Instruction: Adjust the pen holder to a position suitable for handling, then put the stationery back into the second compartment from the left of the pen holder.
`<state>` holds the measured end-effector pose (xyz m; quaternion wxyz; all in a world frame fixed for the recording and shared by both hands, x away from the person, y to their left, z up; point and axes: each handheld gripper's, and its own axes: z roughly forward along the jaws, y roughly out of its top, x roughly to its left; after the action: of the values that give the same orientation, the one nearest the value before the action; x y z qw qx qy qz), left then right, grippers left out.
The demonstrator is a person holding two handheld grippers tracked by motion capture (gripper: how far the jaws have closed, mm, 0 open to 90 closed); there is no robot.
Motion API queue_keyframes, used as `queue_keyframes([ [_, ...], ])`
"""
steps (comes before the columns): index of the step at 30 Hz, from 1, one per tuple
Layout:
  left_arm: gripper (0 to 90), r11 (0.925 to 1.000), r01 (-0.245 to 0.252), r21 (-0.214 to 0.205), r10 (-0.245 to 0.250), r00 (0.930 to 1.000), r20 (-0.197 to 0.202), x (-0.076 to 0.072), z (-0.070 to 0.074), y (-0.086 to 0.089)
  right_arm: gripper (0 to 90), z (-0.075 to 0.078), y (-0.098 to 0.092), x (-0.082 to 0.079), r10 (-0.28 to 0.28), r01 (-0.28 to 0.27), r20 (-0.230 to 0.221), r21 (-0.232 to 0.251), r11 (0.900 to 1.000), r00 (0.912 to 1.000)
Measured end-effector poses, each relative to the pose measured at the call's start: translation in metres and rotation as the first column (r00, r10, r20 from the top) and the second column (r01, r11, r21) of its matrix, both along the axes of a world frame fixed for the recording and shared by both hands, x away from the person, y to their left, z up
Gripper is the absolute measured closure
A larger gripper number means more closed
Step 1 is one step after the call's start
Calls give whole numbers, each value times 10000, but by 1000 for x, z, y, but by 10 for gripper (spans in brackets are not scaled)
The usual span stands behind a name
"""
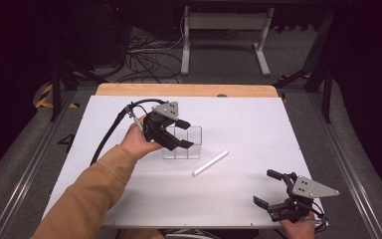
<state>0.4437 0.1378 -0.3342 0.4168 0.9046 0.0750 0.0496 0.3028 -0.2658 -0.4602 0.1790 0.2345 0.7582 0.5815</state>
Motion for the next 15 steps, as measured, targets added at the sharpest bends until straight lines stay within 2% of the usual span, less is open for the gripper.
queue_keyframes([
  [3,296,9993,-220,-300,216,9997,-143,-2,3,-2,27,0,0,0,-18,18,-12,-5,10000,10000],
  [8,249,9956,-634,-684,633,9980,-30,-8,8,-6,25,0,-1,-1,-27,27,86,-5,10000,10000],
  [10,232,9931,-450,-1084,427,9988,-239,-10,10,-7,24,1,-1,-1,-14,14,89,45,10000,10000],
  [12,219,9905,-498,-1280,443,9980,-451,-11,10,-8,24,1,-1,-1,0,0,79,36,10000,10000],
  [13,214,9902,-400,-1339,336,9982,-492,-11,10,-9,24,1,0,-1,13,-13,128,12,10000,9999],
  [15,208,9890,-493,-1393,446,9983,-368,-14,11,-11,23,1,1,-1,59,-59,85,6,10000,9999],
])
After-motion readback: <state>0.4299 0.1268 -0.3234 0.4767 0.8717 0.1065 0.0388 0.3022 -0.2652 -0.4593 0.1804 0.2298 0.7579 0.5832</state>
